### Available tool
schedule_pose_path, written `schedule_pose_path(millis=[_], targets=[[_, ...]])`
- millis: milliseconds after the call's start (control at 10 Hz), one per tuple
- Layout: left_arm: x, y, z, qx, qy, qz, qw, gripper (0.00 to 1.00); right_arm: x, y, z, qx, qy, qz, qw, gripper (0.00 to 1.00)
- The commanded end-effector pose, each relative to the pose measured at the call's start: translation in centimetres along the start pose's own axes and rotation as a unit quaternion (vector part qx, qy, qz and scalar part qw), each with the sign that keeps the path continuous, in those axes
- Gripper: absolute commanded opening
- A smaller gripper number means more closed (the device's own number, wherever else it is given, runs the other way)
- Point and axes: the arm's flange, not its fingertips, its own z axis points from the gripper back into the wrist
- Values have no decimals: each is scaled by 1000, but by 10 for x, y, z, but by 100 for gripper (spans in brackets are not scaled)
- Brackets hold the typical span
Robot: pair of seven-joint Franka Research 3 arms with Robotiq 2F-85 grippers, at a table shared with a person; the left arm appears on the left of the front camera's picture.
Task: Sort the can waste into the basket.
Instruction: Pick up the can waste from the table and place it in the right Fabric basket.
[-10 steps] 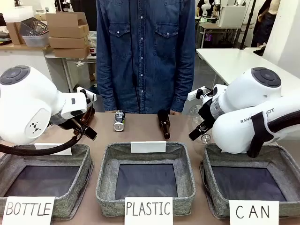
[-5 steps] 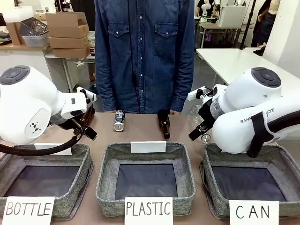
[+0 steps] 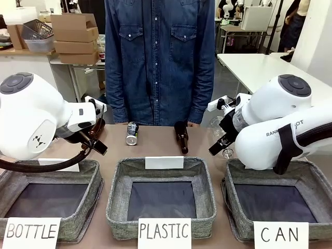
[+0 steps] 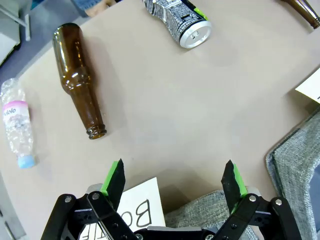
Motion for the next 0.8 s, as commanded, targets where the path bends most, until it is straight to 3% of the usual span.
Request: schedule_pose_path(millis=[0, 100, 200, 300, 400, 500, 600, 700], targets=[[0, 0, 0, 0, 0, 0, 1000, 100, 0, 0, 0, 0, 0, 0, 1000, 100], [0, 0, 0, 0, 0, 0, 1000, 100, 0, 0, 0, 0, 0, 0, 1000, 100], [0, 11, 36, -10, 0, -8, 1000, 100, 3, -4, 33, 26, -13, 8, 1000, 100], [-5, 22, 94, -3, -46, 7, 999, 100, 6, -8, 87, 46, -17, -29, 998, 100], [-16, 11, 170, 23, -94, -16, 995, 100, -6, -4, 157, 50, -54, -47, 996, 100], [-37, -3, 216, 39, -130, -37, 990, 100, -25, 5, 201, 27, -82, -47, 995, 100], [-48, -15, 235, 57, -130, -25, 990, 100, -39, 13, 219, -27, -94, -75, 992, 100], [-46, -20, 225, 40, -100, 20, 994, 100, -44, 21, 215, -66, -101, -92, 988, 100]])
